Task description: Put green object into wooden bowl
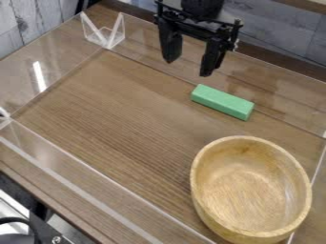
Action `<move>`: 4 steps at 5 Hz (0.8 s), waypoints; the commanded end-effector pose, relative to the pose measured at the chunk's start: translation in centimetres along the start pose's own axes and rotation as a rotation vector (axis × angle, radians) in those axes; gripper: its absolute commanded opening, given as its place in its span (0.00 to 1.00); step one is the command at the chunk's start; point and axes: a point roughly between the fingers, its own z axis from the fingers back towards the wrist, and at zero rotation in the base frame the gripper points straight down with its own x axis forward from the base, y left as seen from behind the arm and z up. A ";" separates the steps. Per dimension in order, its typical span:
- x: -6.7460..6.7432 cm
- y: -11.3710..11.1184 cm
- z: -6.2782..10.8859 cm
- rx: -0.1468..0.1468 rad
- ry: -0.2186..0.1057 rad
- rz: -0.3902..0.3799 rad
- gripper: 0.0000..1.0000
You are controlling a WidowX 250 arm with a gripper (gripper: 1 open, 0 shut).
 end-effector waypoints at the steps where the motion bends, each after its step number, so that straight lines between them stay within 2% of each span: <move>1: 0.5 -0.1 -0.6 0.009 0.009 -0.134 1.00; 2: 1.1 -1.3 -2.5 0.024 0.015 -0.328 1.00; 3: 2.0 -3.2 -4.9 0.043 0.013 -0.566 1.00; 4: 2.5 -3.5 -6.2 0.064 0.025 -0.815 1.00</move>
